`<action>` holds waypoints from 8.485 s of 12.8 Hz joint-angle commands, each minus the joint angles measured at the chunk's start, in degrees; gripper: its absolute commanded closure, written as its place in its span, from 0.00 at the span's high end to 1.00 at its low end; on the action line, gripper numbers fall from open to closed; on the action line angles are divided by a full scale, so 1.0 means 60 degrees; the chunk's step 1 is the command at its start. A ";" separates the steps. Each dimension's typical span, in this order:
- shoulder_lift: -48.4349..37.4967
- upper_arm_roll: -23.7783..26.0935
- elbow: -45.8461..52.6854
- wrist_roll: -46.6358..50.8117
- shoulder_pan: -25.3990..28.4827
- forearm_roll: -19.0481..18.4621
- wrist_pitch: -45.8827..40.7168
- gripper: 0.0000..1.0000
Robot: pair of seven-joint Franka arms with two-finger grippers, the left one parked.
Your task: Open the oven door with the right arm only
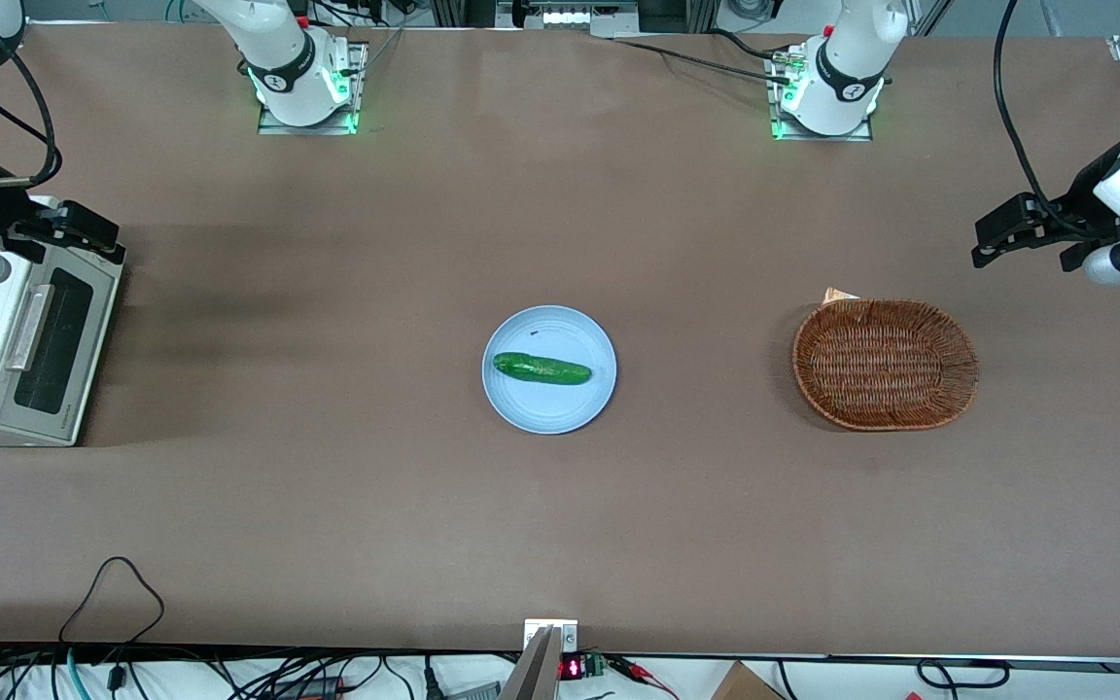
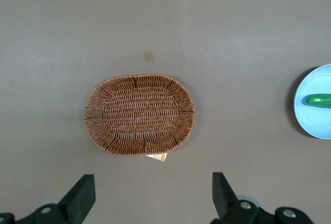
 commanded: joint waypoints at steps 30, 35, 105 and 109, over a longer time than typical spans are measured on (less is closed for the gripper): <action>0.0022 0.0038 0.0178 -0.0170 -0.0060 0.0084 -0.0441 0.48; 0.0022 0.0038 0.0193 -0.0126 -0.0061 0.0084 -0.0543 0.00; 0.5016 0.1106 -0.2620 0.8135 0.0437 -1.0492 0.1961 0.02; 0.5280 0.1136 -0.2517 0.8135 0.0496 -1.0362 0.1976 0.02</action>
